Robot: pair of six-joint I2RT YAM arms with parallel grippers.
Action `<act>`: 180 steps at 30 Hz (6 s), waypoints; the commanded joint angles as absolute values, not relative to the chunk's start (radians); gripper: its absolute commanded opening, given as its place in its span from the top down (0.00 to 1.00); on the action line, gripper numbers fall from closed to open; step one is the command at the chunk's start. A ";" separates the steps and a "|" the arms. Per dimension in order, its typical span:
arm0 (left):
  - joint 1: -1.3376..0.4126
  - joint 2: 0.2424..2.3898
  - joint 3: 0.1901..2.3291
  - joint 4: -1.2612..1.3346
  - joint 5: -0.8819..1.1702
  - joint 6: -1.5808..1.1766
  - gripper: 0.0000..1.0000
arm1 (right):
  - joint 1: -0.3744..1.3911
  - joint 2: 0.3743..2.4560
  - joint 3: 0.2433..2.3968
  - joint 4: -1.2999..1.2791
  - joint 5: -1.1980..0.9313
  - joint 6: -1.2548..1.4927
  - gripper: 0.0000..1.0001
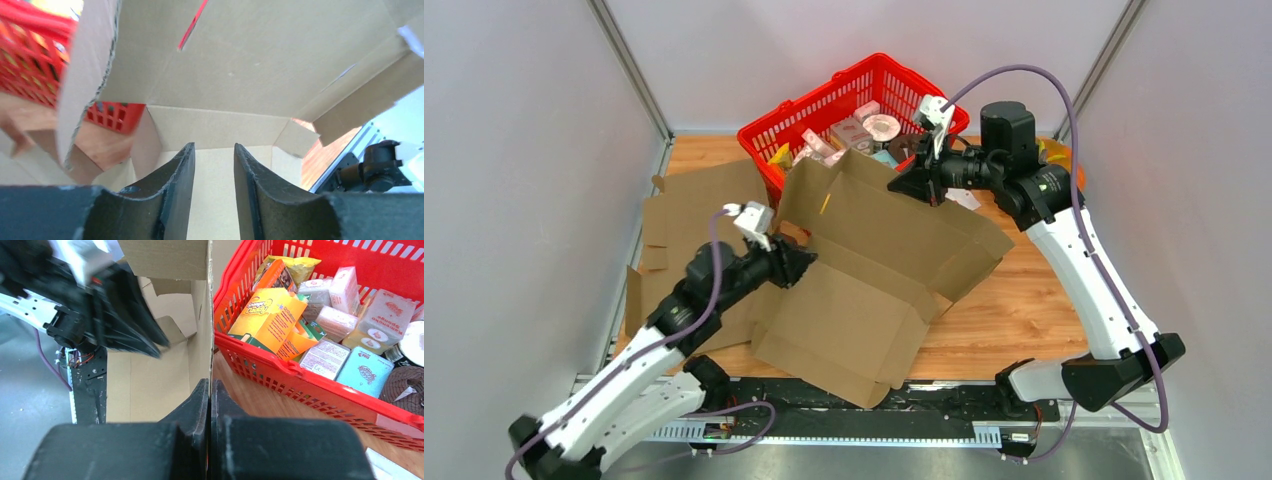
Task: Fold the paper box
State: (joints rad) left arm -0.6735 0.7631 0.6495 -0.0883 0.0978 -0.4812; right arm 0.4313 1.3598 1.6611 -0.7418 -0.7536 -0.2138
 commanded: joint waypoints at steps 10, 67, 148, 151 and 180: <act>-0.338 0.687 1.068 -0.426 0.130 -0.322 0.44 | 0.433 1.335 1.704 -0.816 -0.788 -0.345 1.00; -0.804 0.972 0.844 -0.146 -0.245 -0.396 0.23 | 0.537 1.483 1.687 -0.936 -0.497 -0.646 1.00; -0.612 1.100 0.451 -0.003 0.279 -0.868 0.98 | 0.719 1.238 0.942 -0.345 0.015 -0.758 1.00; -0.614 1.222 0.471 -0.075 0.163 -0.911 1.00 | 0.718 1.232 0.943 -0.348 -0.020 -0.756 1.00; -0.543 1.108 0.724 -0.088 0.208 -0.433 0.61 | 0.913 1.189 0.767 -0.130 0.303 -0.902 0.97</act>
State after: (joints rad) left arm -0.5476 1.0706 0.7136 -0.1299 0.1440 -0.5587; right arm 0.8669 1.1664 0.8066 -0.1291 0.2173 -0.8829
